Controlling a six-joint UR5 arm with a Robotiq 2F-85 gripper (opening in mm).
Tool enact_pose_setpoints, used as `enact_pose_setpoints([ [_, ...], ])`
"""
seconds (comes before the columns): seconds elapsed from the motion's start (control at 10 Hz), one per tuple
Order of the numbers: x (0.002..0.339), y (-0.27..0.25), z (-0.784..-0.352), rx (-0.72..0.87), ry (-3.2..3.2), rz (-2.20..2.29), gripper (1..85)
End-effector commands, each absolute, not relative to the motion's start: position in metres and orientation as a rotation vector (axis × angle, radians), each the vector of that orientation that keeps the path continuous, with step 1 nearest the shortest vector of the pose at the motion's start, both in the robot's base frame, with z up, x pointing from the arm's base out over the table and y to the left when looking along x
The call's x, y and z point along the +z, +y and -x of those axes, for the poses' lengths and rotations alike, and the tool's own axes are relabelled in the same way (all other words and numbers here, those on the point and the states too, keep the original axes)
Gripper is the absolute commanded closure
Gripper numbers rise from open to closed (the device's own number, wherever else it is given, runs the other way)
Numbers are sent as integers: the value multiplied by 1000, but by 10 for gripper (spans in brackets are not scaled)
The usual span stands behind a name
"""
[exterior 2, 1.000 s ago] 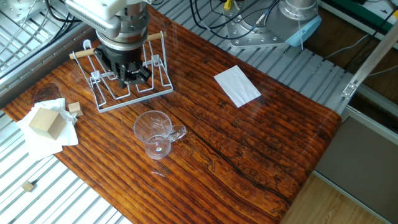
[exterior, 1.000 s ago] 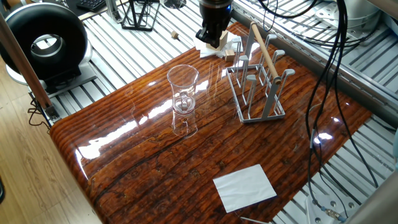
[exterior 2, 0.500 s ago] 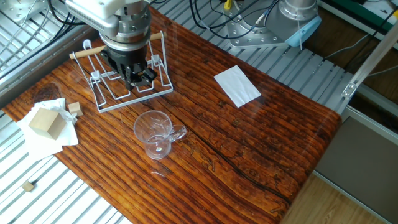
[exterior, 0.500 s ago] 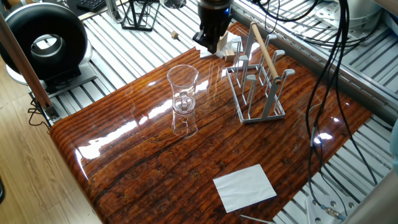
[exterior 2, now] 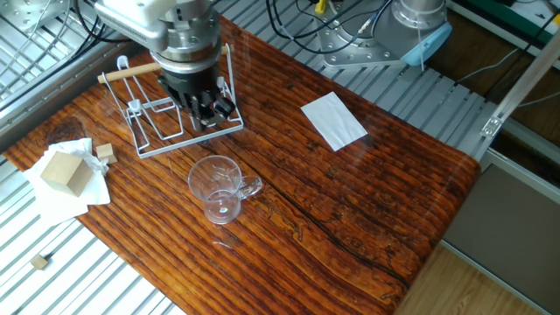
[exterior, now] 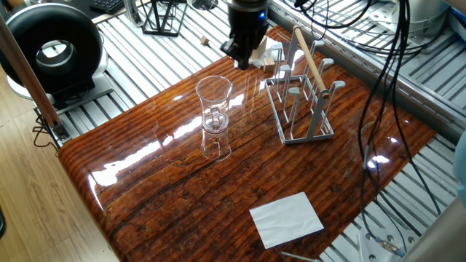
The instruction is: Put the cup on the cup rack
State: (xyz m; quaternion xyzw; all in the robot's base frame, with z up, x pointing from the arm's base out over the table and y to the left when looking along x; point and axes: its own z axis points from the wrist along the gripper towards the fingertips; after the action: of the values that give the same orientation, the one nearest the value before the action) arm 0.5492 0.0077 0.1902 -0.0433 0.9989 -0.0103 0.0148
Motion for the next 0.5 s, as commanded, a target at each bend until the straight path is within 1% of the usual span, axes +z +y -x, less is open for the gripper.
enact_pose_setpoints([
  [0.0, 198, 44, -551, 14, 3107, 78, 843],
  [0.4, 189, 69, -554, -79, 3103, -25, 843],
])
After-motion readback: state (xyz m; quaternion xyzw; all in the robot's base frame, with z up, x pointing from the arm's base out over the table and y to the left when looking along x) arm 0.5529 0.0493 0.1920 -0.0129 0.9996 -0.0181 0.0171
